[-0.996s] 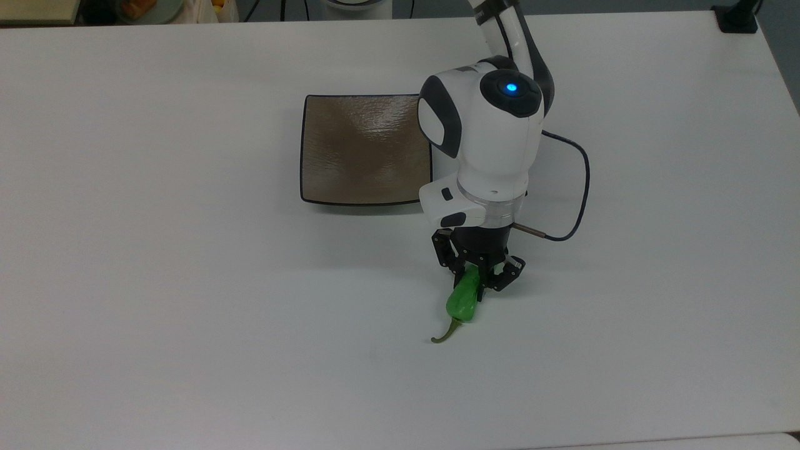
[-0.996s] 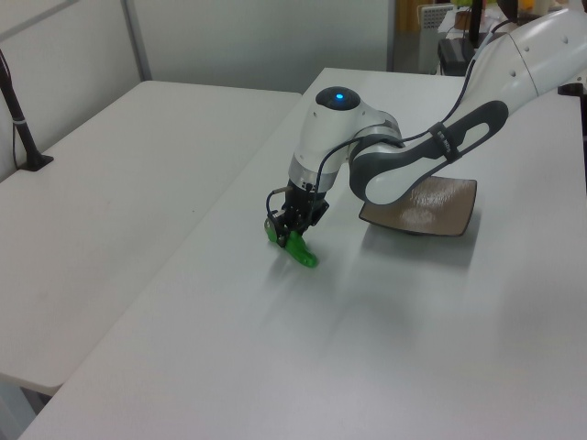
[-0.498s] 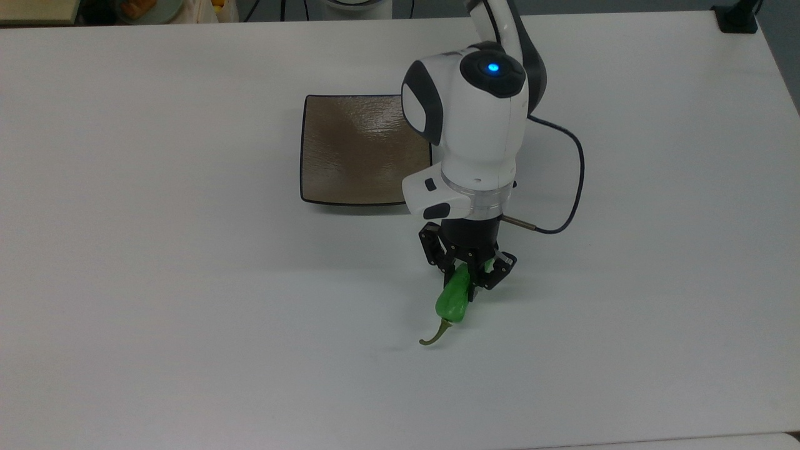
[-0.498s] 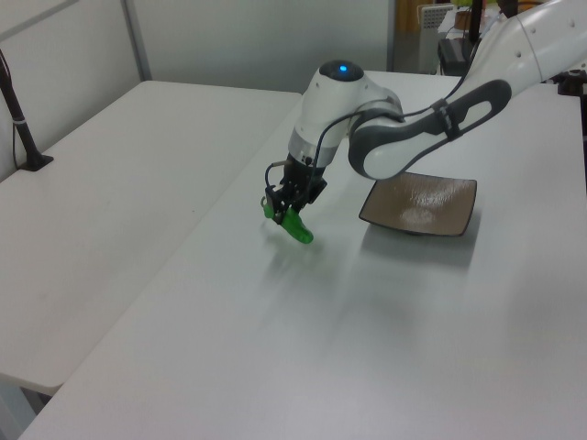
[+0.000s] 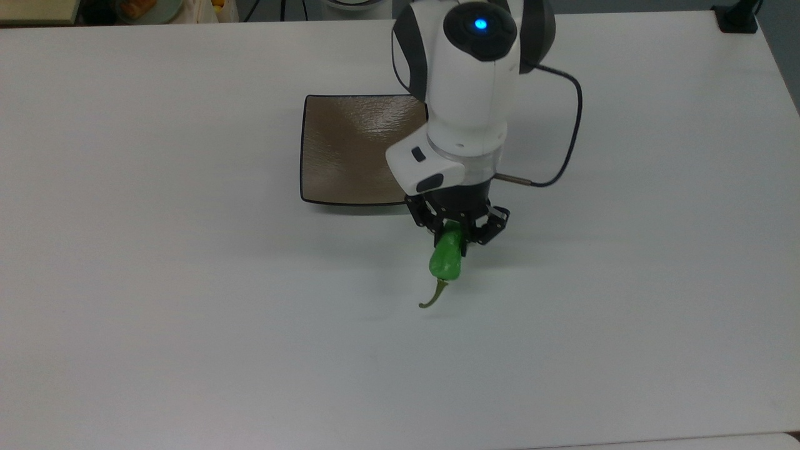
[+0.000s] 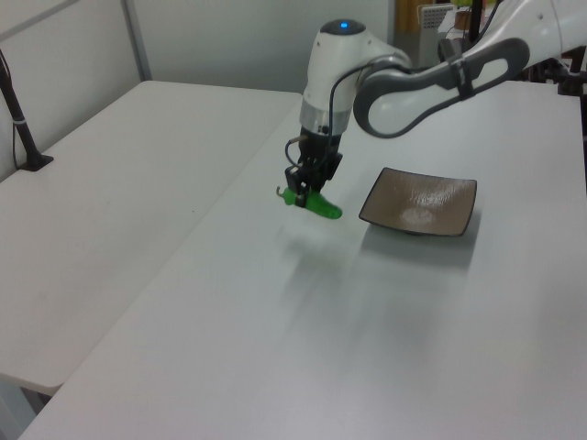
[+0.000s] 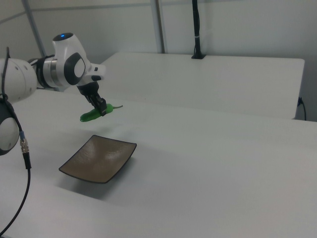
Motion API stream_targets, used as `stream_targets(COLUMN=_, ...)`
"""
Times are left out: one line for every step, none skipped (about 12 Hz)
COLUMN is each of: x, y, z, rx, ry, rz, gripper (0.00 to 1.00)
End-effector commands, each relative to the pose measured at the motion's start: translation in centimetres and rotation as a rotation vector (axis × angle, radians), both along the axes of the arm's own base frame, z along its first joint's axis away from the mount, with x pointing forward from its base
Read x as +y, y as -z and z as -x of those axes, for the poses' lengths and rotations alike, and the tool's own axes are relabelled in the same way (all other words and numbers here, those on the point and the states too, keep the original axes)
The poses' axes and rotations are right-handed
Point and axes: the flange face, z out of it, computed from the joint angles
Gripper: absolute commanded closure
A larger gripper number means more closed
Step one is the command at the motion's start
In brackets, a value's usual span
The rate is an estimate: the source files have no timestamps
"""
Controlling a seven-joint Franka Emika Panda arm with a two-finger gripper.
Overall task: Chili peppers are placed on a ceramic plate
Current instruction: 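Lift the held chili pepper and carry it over the plate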
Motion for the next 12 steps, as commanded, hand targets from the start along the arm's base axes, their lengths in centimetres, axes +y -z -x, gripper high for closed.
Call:
stream_targets(x=-2.4, y=-3.3, z=3.9, rx=0.072, ry=-0.098, rz=0.001, gripper=0.70)
stream_targets(x=-3.5, y=-4.6, z=5.2, rx=0.071, ry=-0.118, rz=0.011, gripper=0.70)
stream_targets(x=-4.9, y=-5.4, z=6.2, rx=0.076, ry=-0.111, rz=0.007, gripper=0.70)
stream_targets(x=-5.7, y=-6.3, z=7.3, rx=0.082, ry=-0.122, rz=0.013, gripper=0.70)
stream_targets(x=-7.2, y=-6.9, z=8.2, rx=0.110, ry=-0.134, rz=0.031, gripper=0.69)
stream_targets(x=-8.1, y=-7.3, z=9.1, rx=0.144, ry=-0.159, rz=0.048, gripper=0.69)
stream_targets(x=-9.4, y=-7.7, z=10.0, rx=0.166, ry=-0.177, rz=0.061, gripper=0.69)
stream_targets(x=-10.5, y=-7.6, z=11.0, rx=0.182, ry=-0.194, rz=0.073, gripper=0.69)
stream_targets(x=-11.1, y=-7.4, z=11.8, rx=0.194, ry=-0.199, rz=0.081, gripper=0.69)
stream_targets(x=-11.7, y=-7.4, z=12.2, rx=0.205, ry=-0.199, rz=0.086, gripper=0.69)
stream_targets(x=-13.0, y=-7.1, z=12.9, rx=0.221, ry=-0.209, rz=0.093, gripper=0.69)
stream_targets(x=-13.7, y=-6.3, z=13.2, rx=0.242, ry=-0.223, rz=0.097, gripper=0.69)
